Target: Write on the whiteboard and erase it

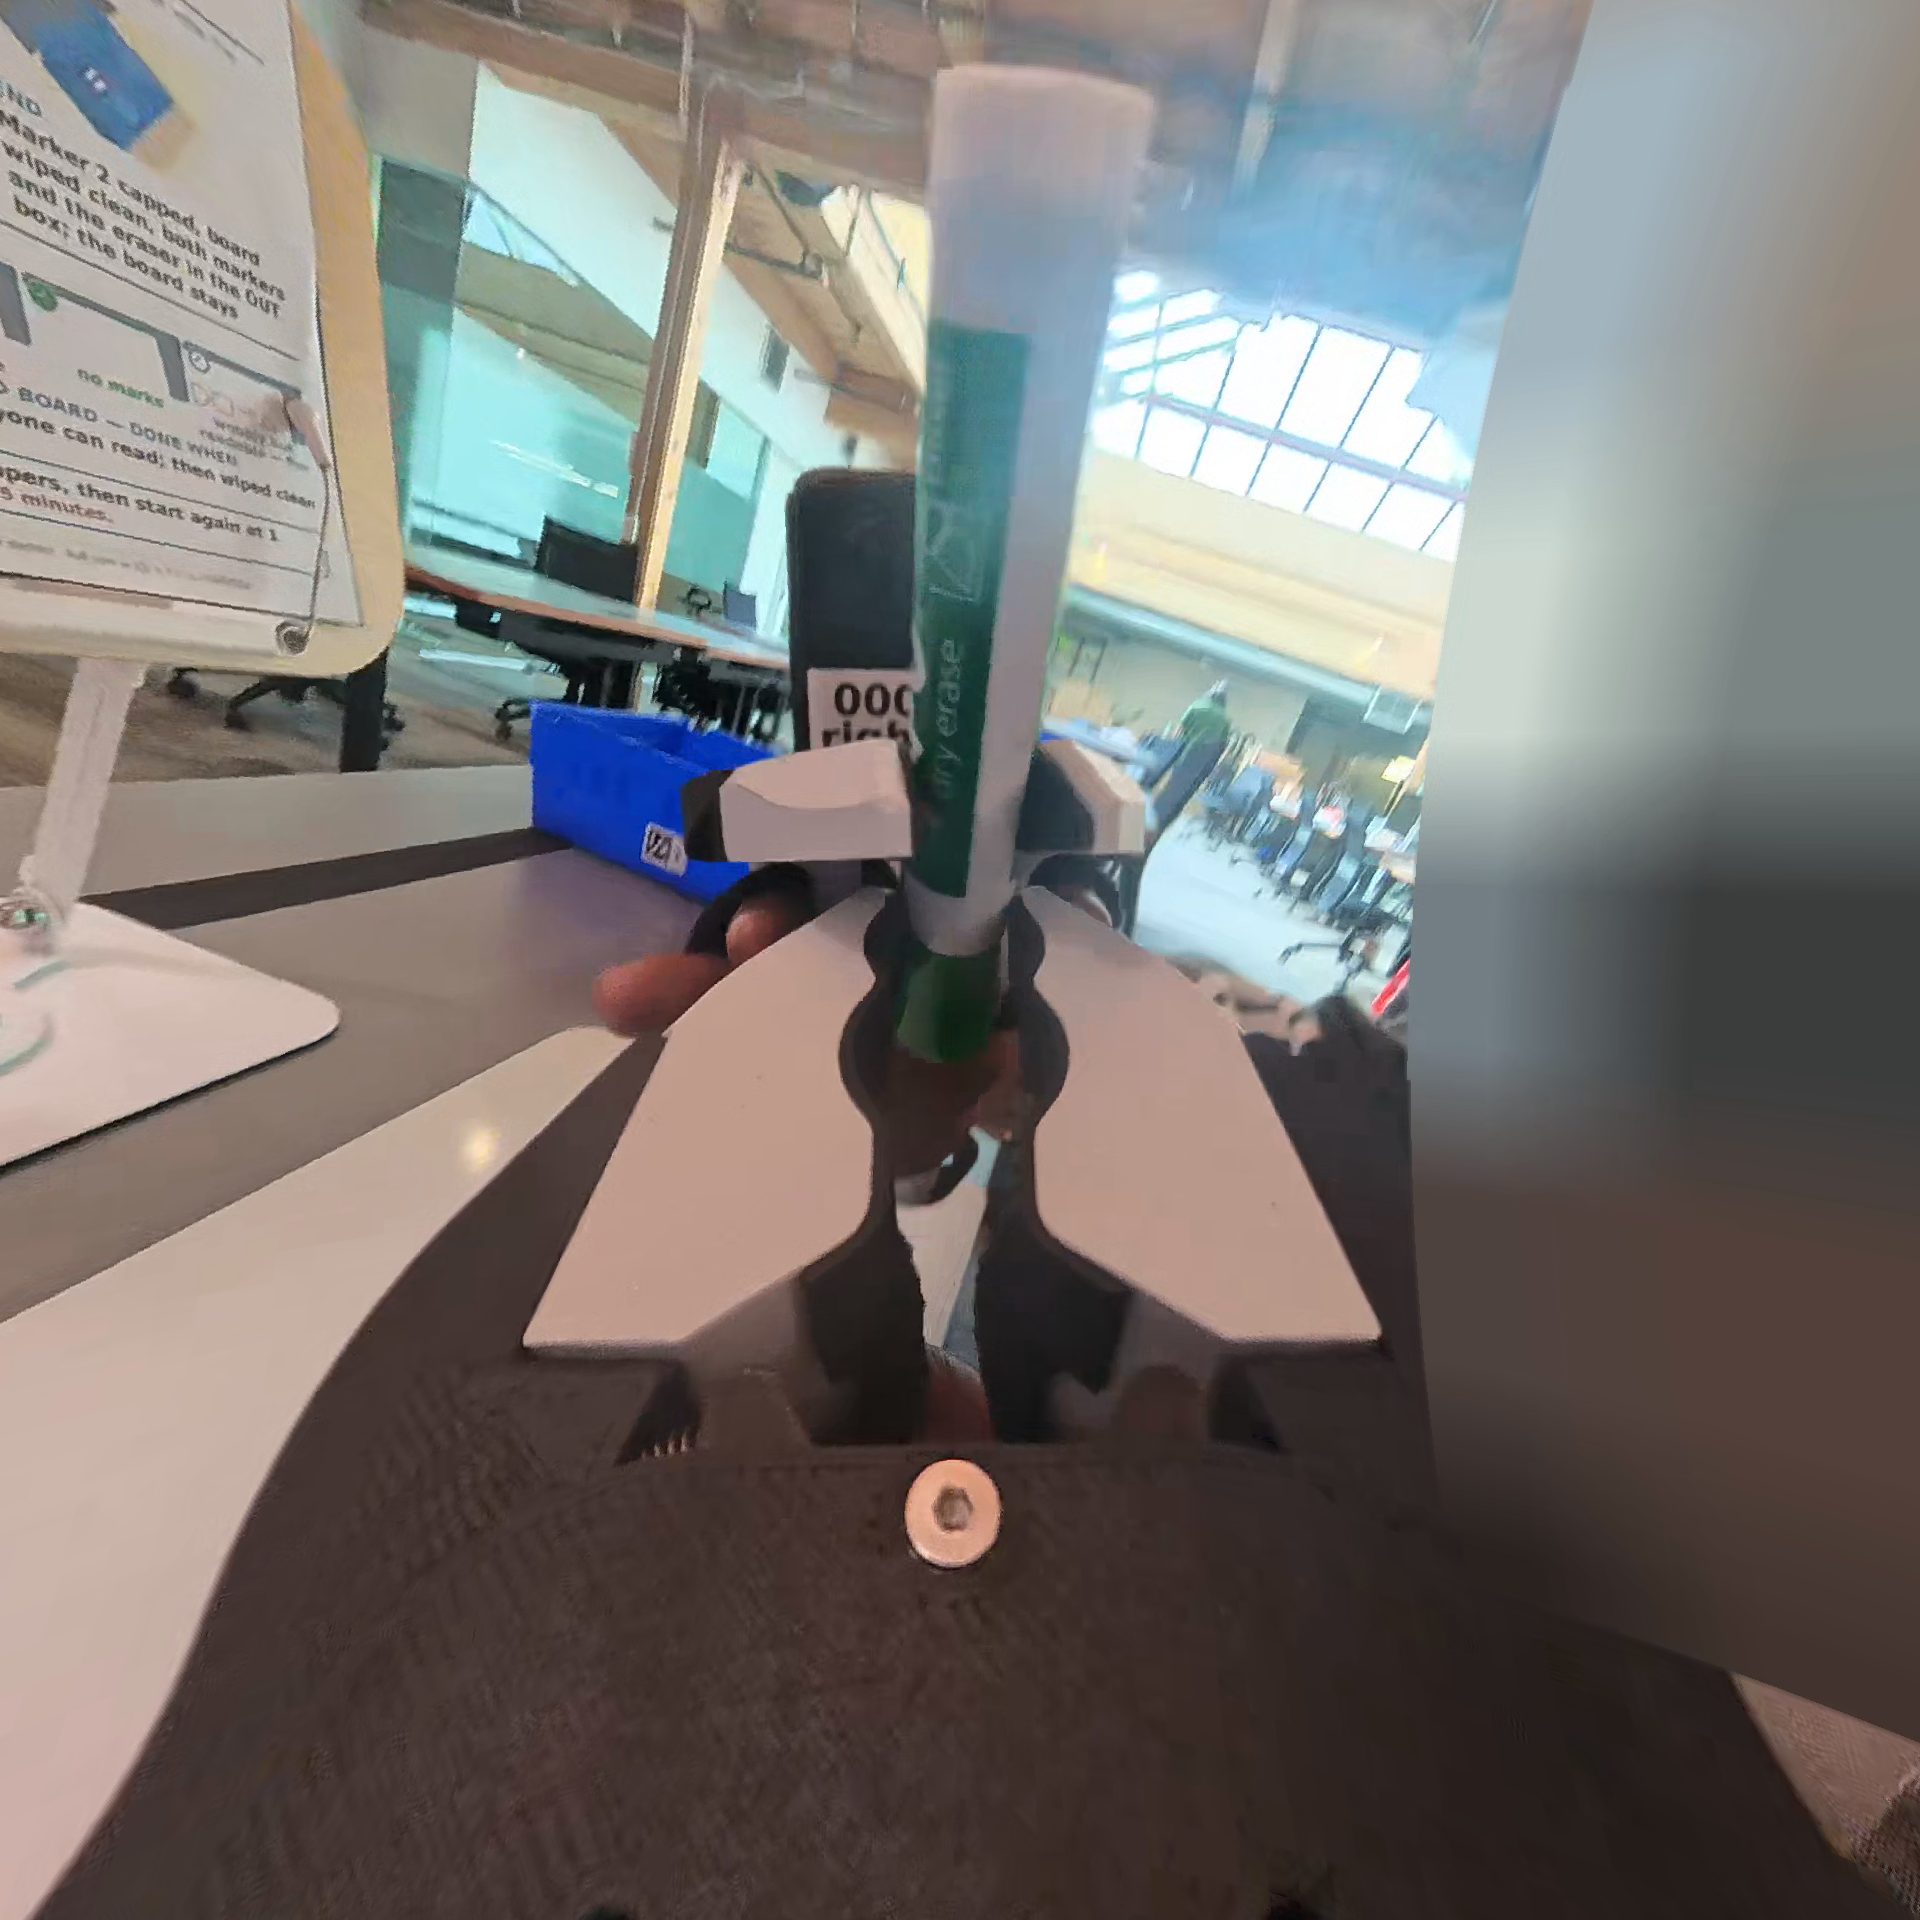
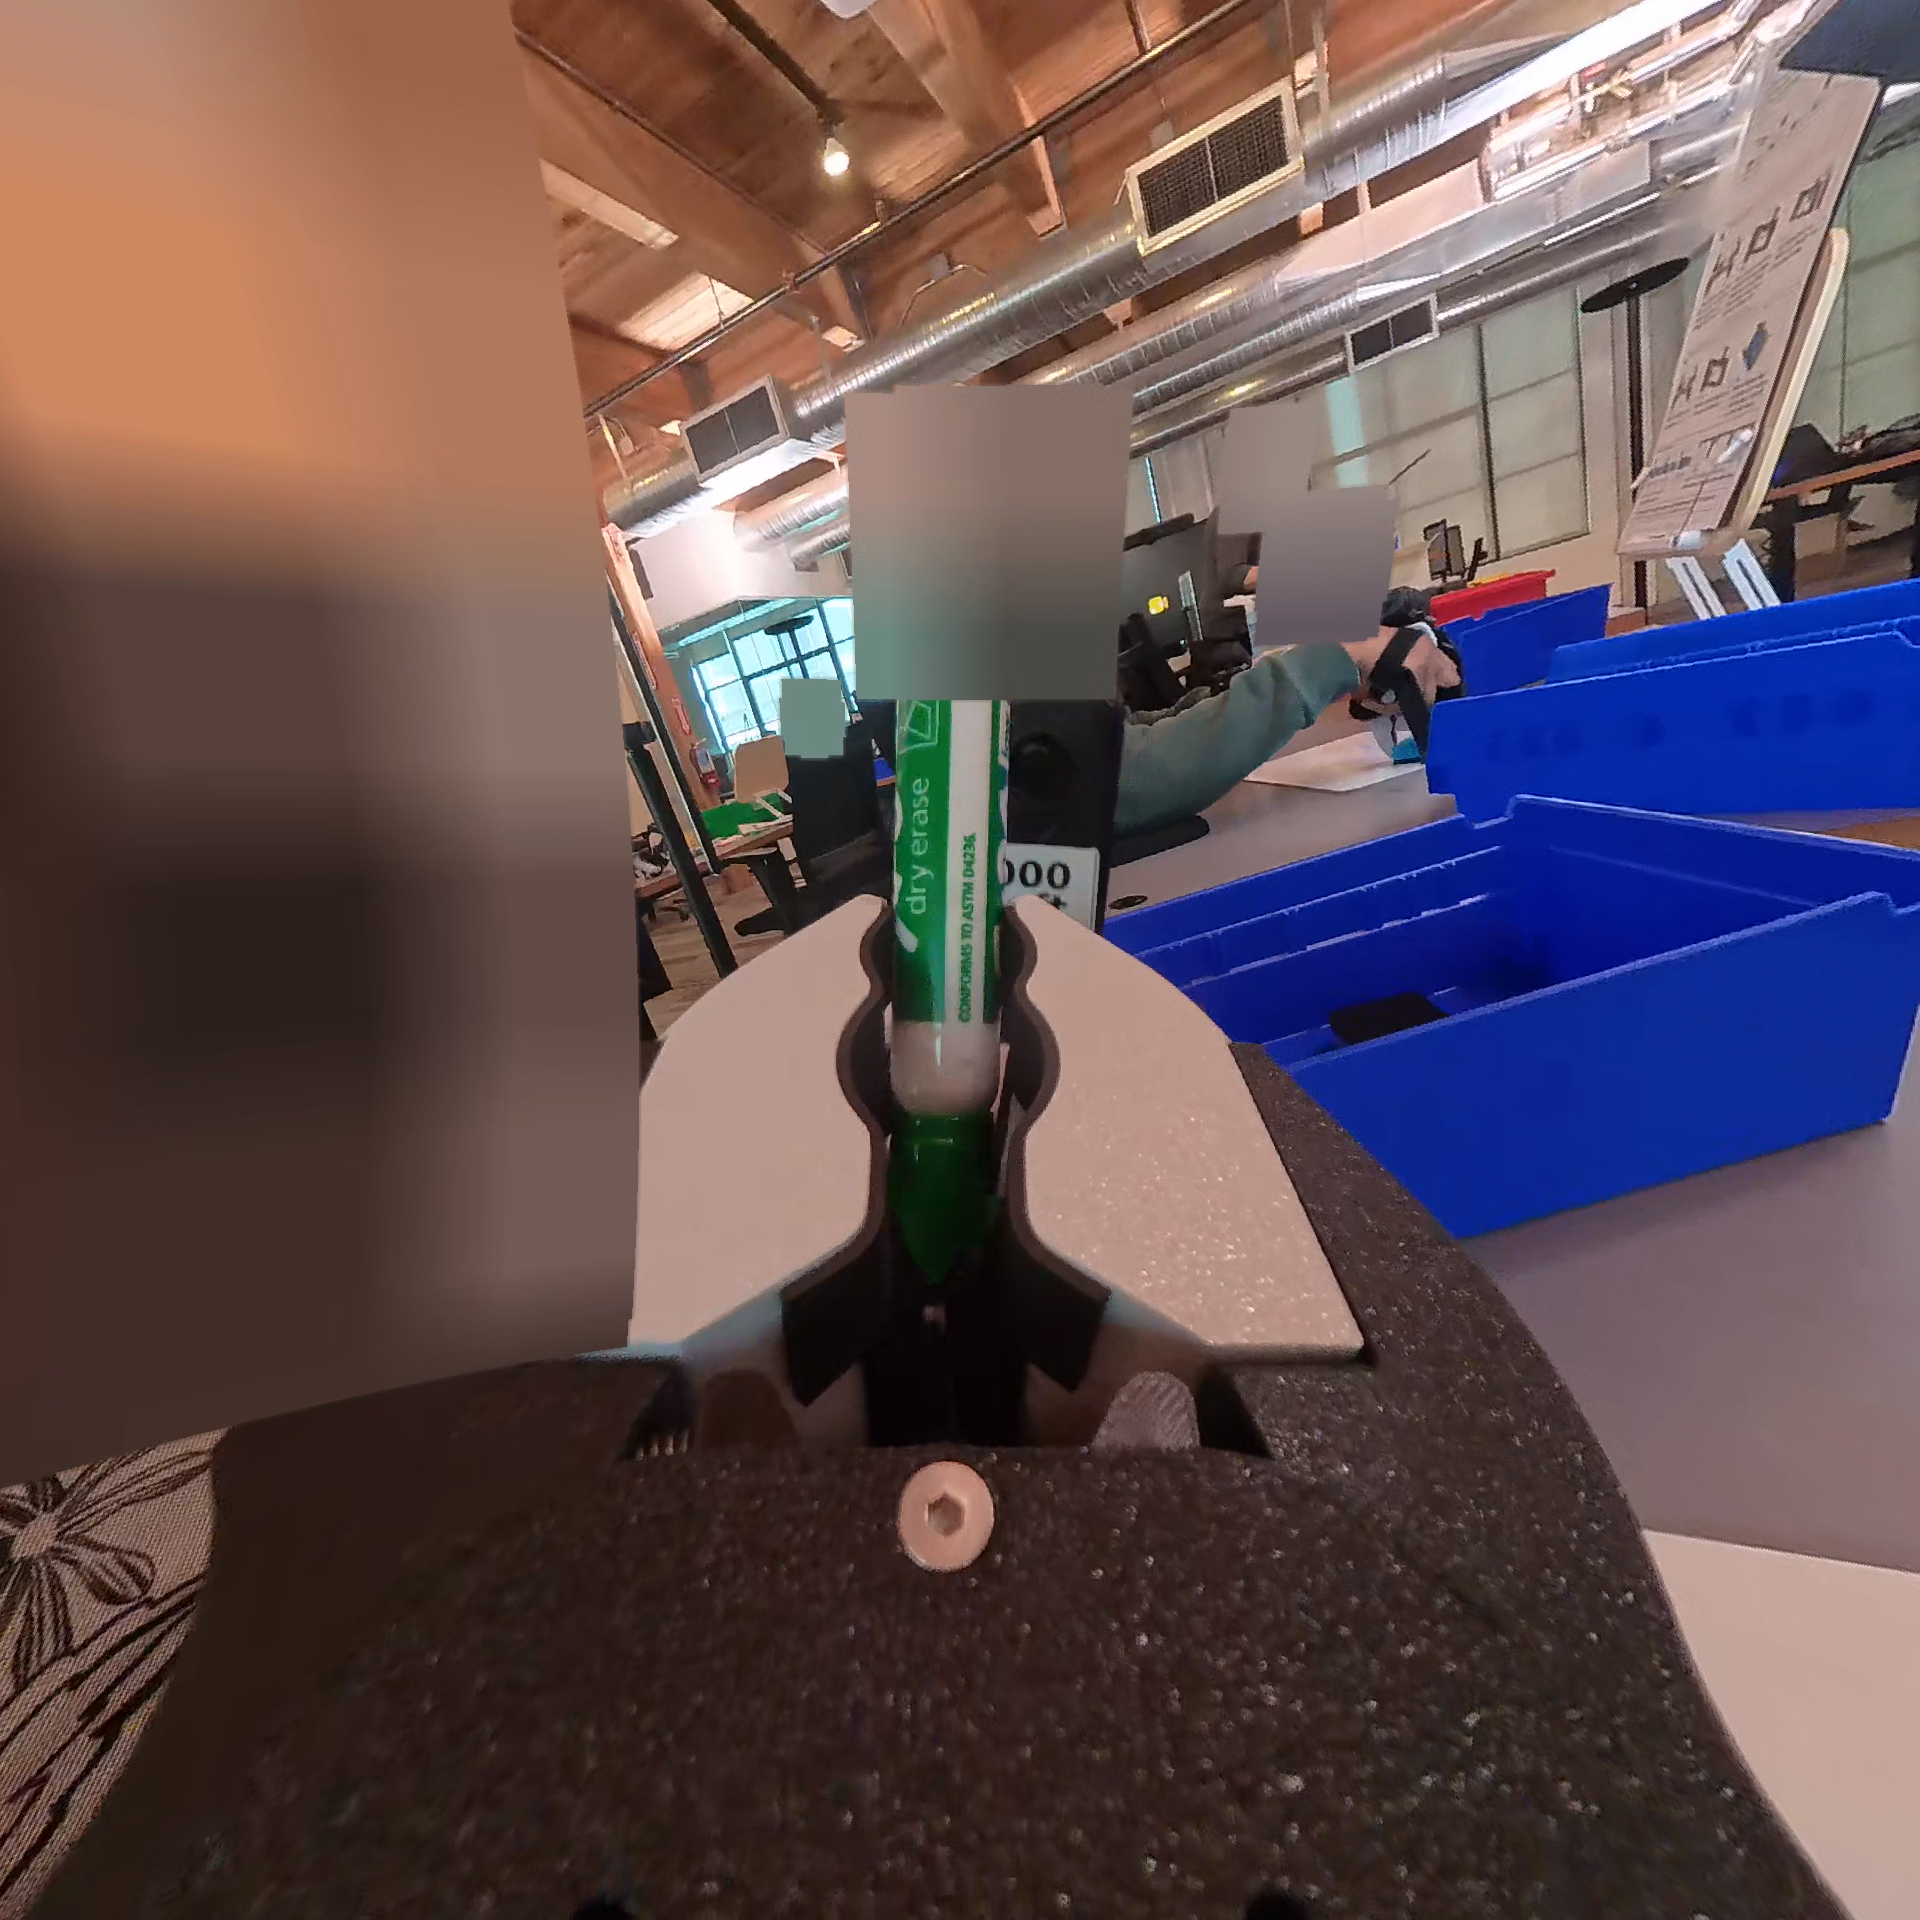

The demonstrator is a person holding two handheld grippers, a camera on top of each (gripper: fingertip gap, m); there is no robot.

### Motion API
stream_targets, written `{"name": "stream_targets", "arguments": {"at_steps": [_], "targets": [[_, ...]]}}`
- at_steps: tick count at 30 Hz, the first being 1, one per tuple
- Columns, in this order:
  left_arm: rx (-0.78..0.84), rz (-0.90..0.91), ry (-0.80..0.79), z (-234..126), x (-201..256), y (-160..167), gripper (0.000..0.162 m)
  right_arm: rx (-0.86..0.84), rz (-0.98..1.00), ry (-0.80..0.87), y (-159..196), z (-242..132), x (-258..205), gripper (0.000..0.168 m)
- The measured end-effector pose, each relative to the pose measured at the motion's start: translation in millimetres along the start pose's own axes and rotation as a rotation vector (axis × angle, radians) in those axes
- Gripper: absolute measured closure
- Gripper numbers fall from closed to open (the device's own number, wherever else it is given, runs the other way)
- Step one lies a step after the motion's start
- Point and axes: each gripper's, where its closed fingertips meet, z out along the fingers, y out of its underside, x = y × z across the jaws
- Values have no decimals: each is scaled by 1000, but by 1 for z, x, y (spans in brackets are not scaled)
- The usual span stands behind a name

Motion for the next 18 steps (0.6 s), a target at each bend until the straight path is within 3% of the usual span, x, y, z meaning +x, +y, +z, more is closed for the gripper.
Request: {"name": "stream_targets", "arguments": {"at_steps": [8,18], "targets": [[-355,162,-63,-19,-1,24,144,-153,-128,56,22,-11,-2,149],[-575,190,-50,-29,-1,43,145,-279,-203,93,43,-26,-4,149]]}}
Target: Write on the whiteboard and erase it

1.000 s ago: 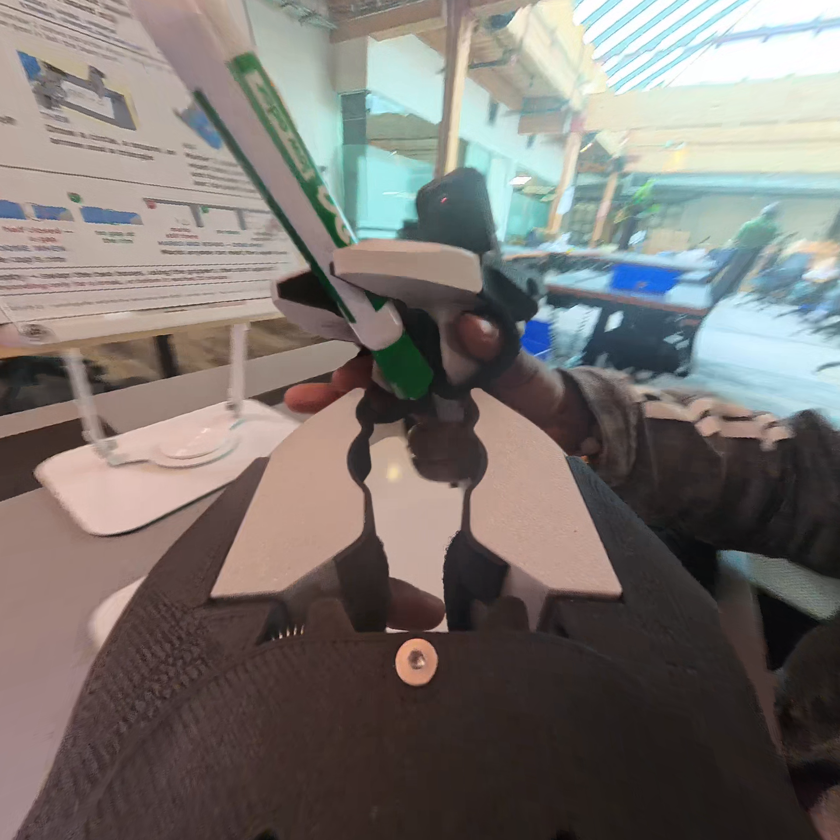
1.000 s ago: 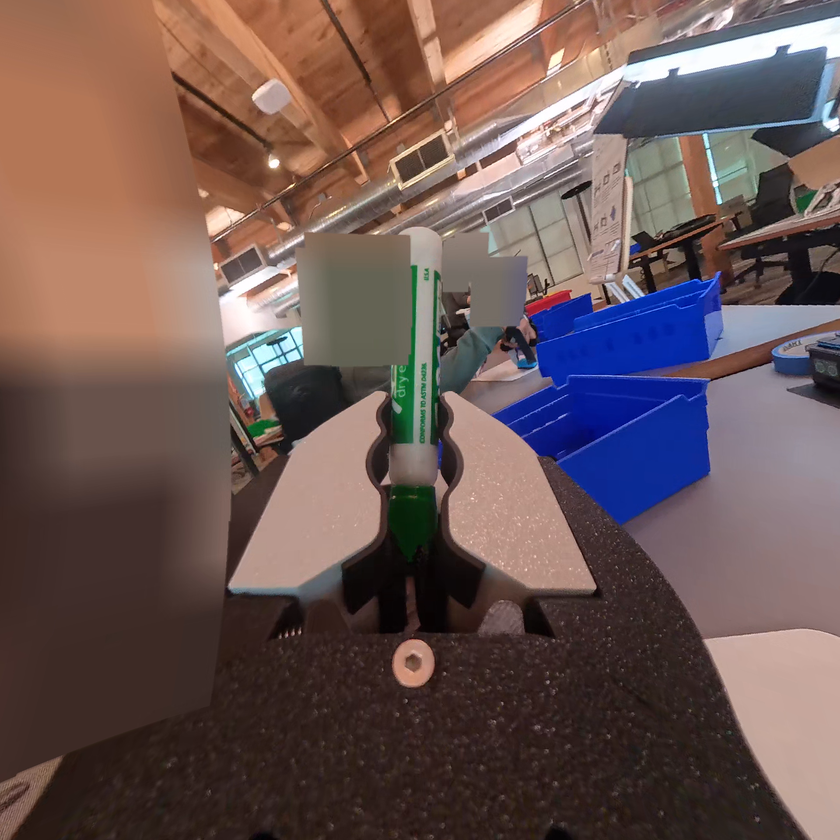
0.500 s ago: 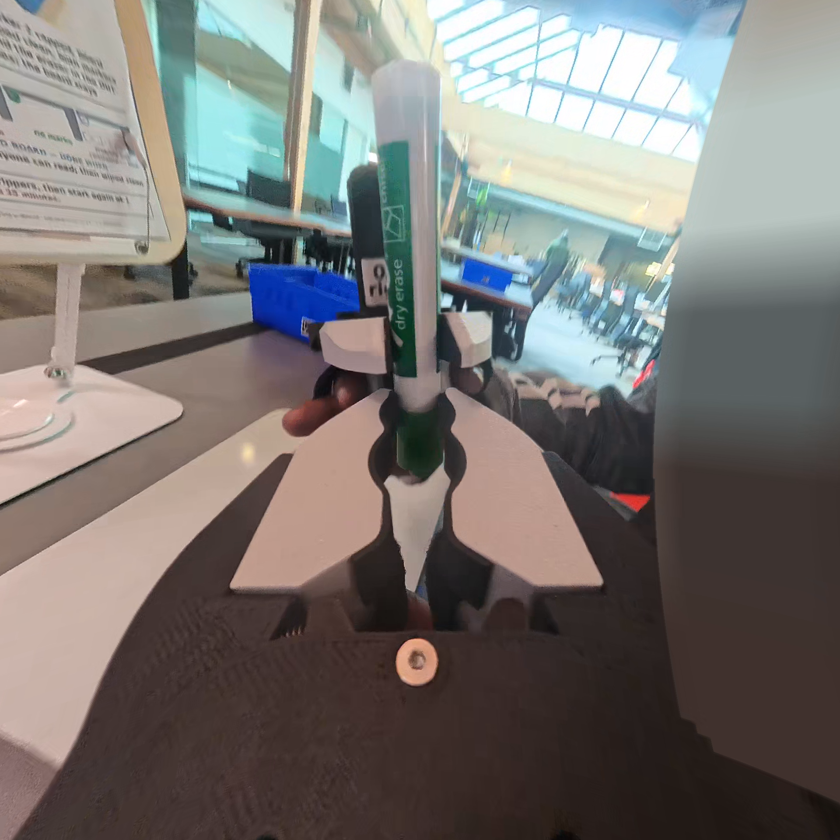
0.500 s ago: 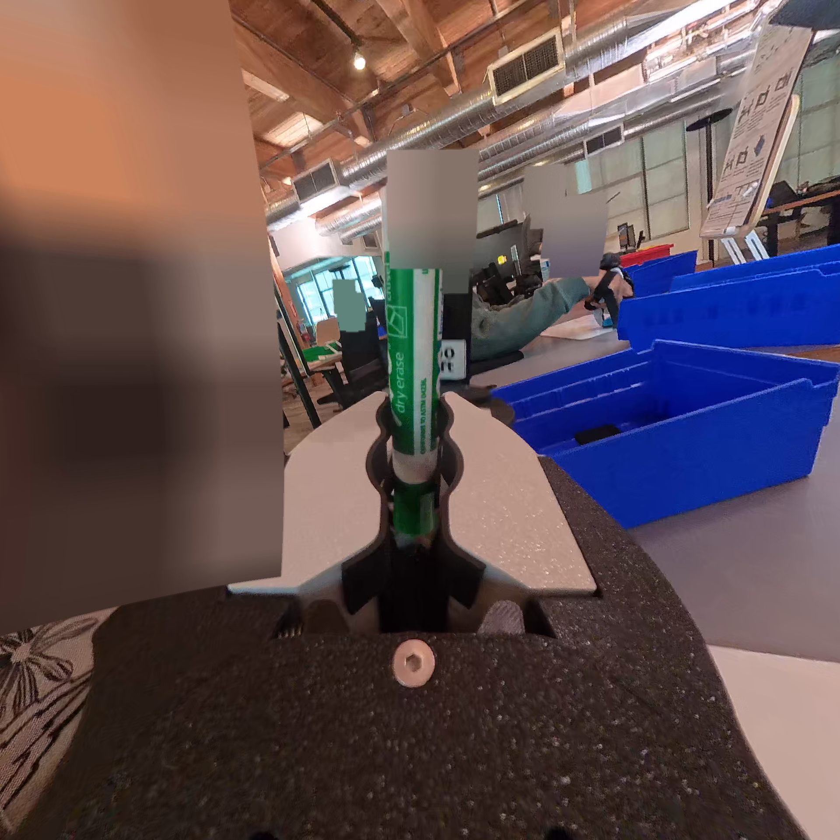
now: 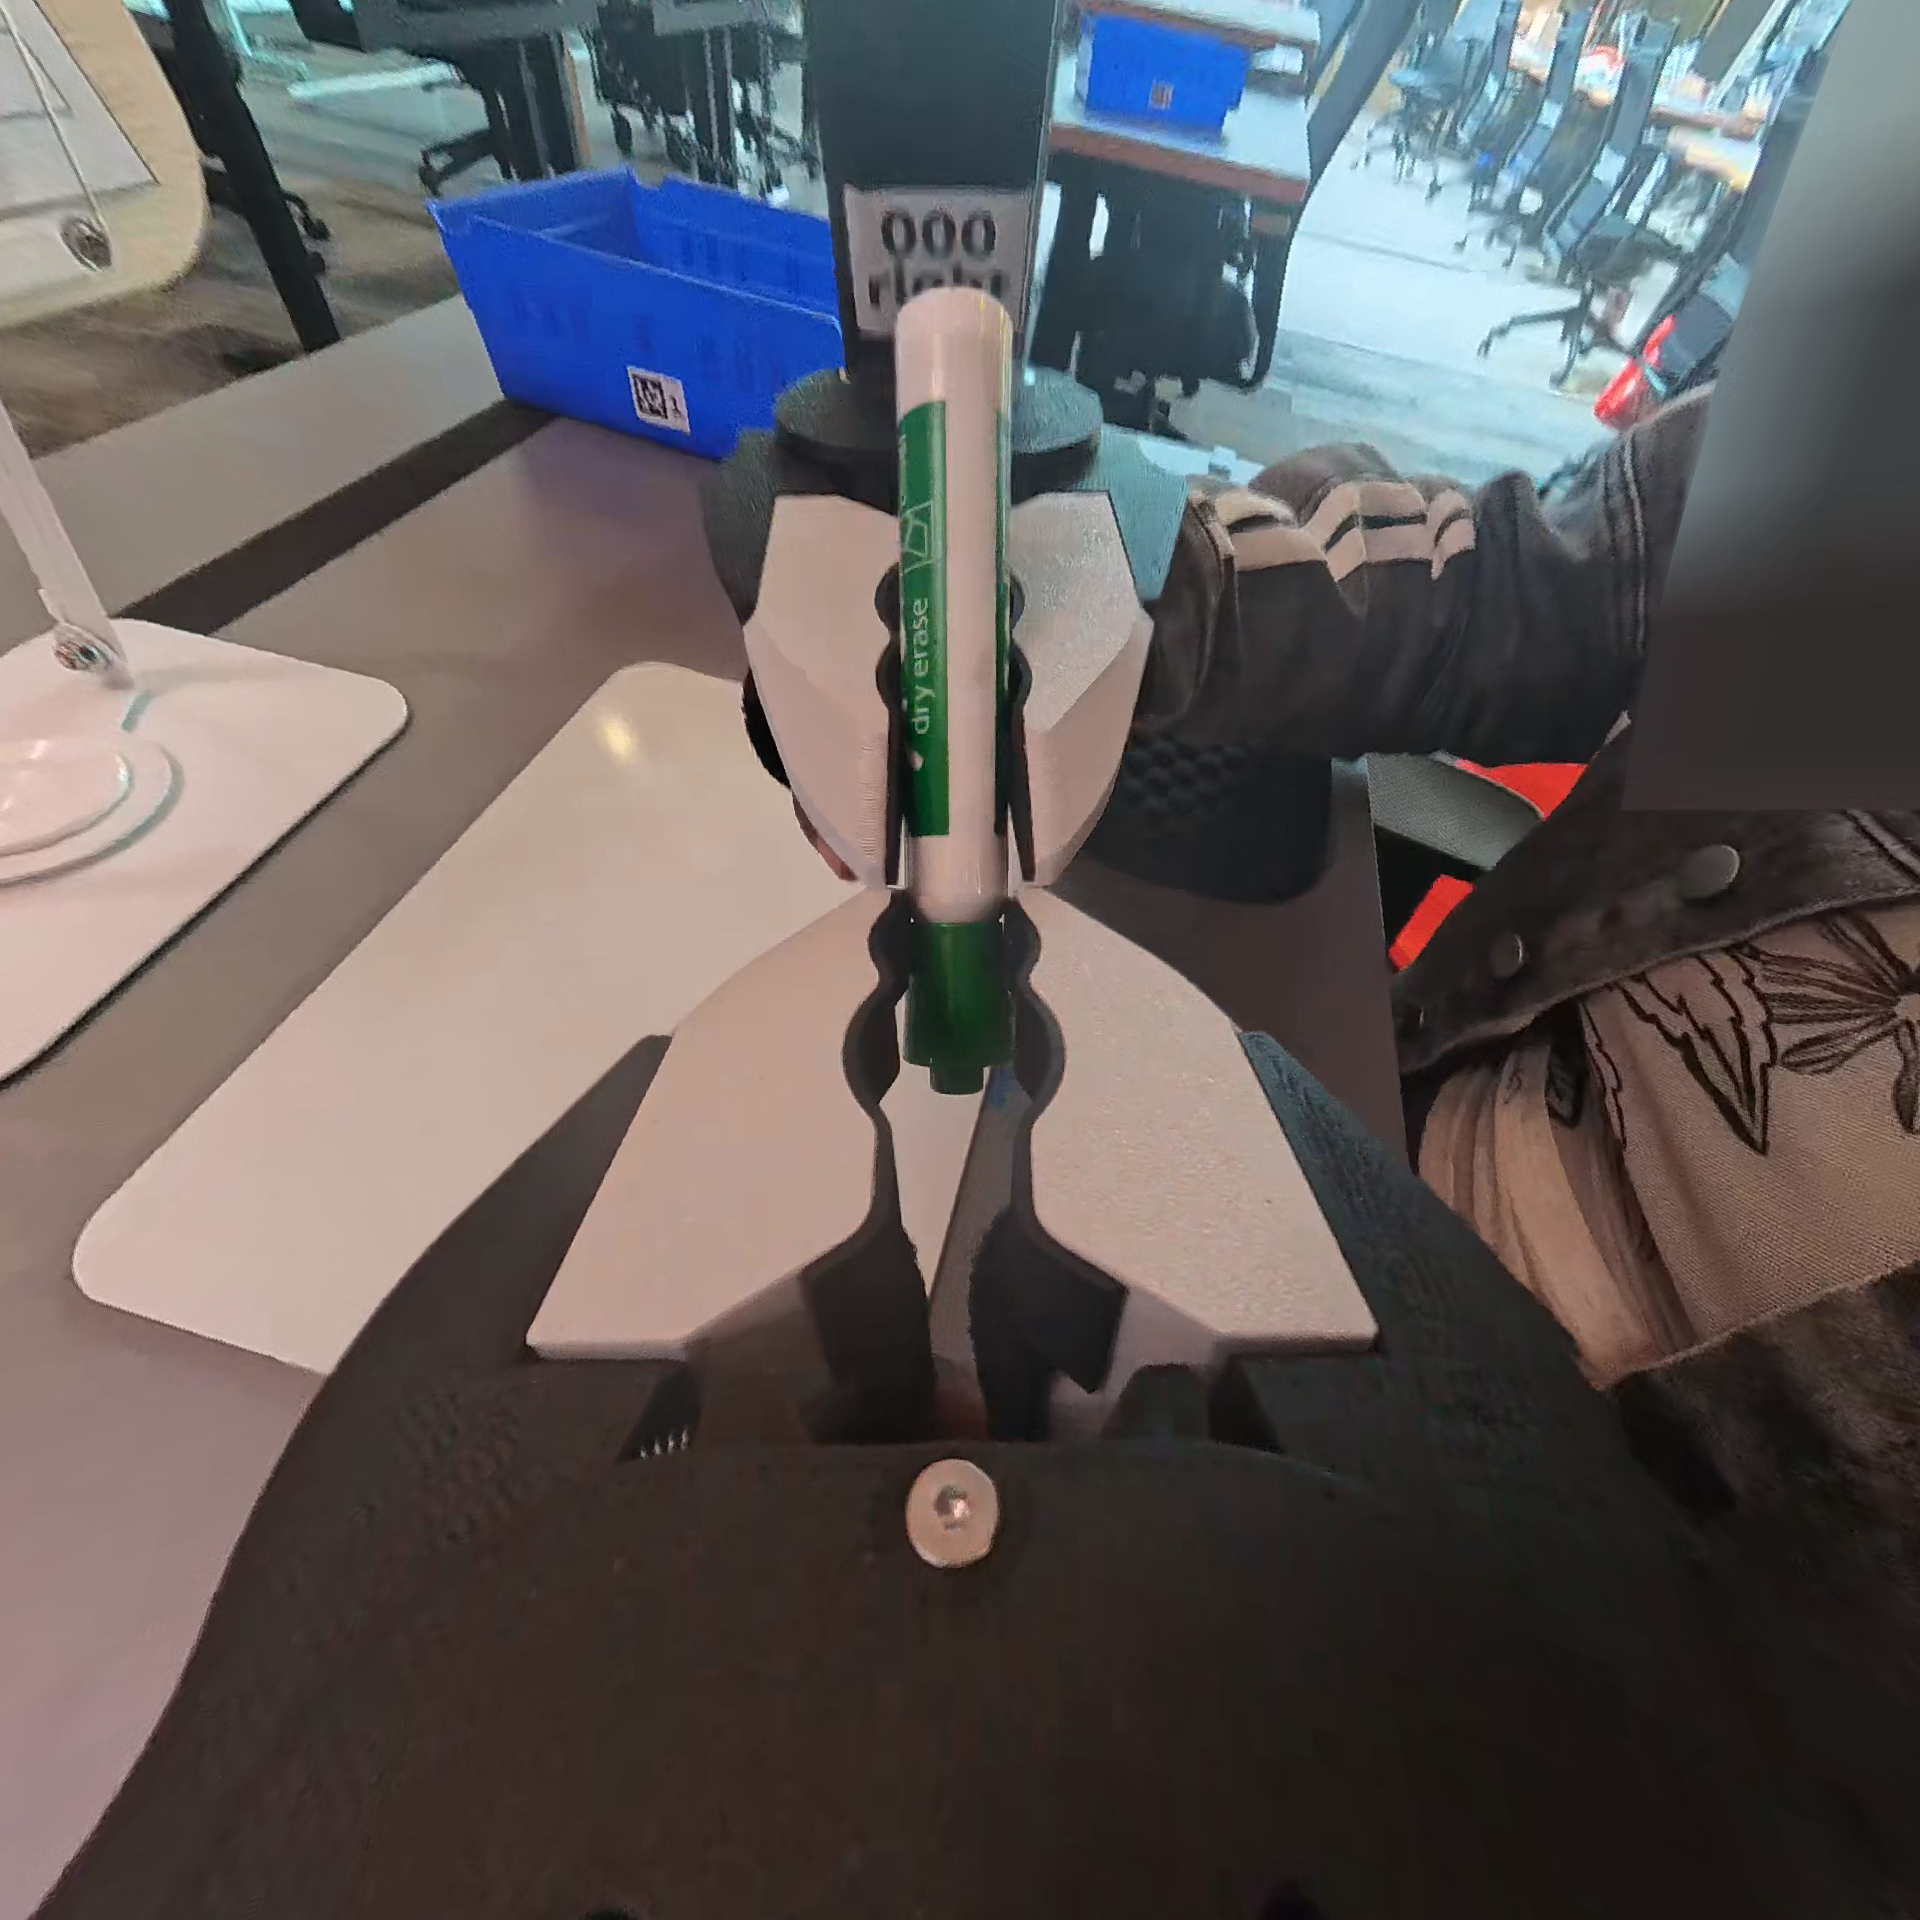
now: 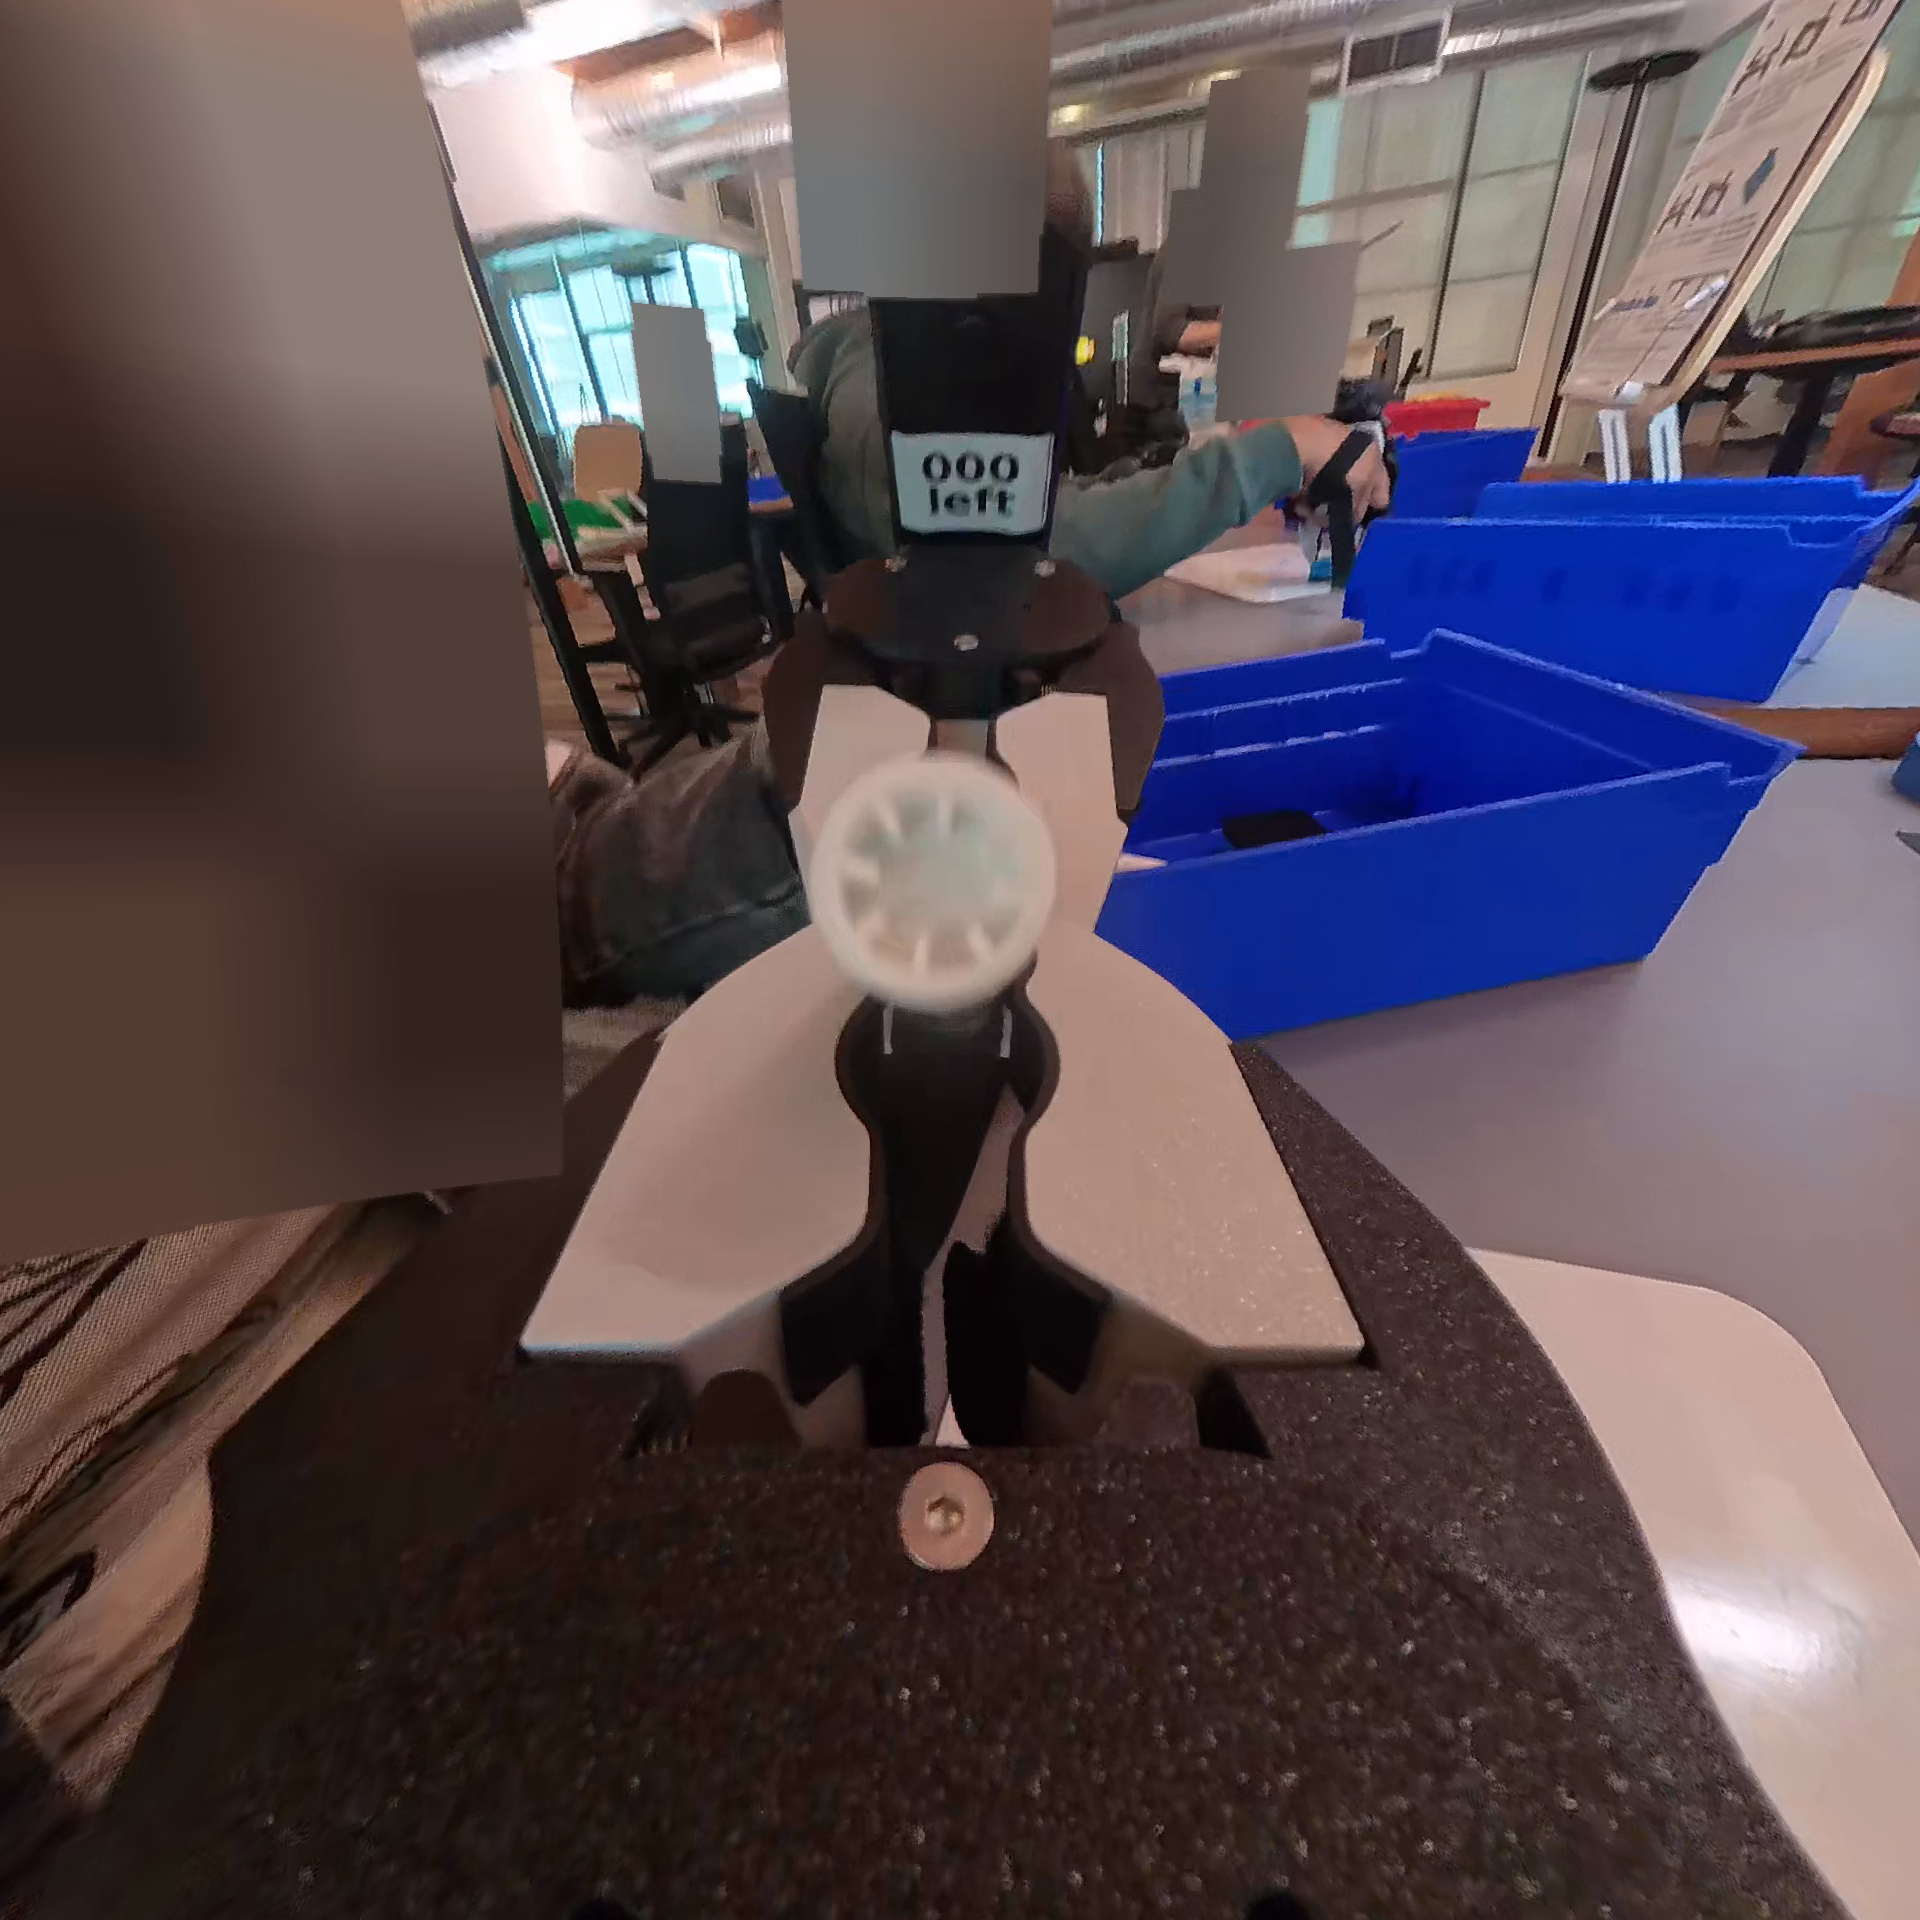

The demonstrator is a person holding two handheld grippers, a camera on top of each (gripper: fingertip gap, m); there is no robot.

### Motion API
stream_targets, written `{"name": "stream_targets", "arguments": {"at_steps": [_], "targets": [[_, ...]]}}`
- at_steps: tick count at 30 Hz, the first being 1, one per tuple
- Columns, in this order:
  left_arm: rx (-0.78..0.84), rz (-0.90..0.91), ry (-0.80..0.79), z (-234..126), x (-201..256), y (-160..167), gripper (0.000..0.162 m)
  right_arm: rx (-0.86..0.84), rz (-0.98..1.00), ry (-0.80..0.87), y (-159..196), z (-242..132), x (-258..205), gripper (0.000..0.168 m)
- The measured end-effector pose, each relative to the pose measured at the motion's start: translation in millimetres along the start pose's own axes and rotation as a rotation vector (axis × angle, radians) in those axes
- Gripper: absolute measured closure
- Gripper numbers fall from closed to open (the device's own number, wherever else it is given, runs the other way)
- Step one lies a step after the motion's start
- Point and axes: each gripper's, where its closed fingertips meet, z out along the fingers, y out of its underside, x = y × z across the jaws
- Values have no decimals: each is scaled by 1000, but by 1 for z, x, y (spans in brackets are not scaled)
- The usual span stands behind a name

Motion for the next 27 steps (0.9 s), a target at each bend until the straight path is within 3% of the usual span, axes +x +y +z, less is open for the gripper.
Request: {"name": "stream_targets", "arguments": {"at_steps": [3,5,7,12,18,24,27], "targets": [[-104,17,-4,1,-1,10,145,-91,-70,16,10,-4,0,144],[-161,42,-1,2,-1,15,144,-96,-113,46,9,-7,1,126],[-200,53,13,4,0,17,144,-99,-158,51,8,-8,-1,121],[-227,77,33,10,2,14,144,-94,-230,33,6,-7,-7,131],[-110,68,97,14,9,4,144,35,-256,-6,-10,-9,-20,131],[-7,45,153,10,17,-5,144,42,-258,1,-15,-14,-20,129],[-9,49,148,7,17,-6,144,63,-252,-9,-16,-15,-23,137]]}}
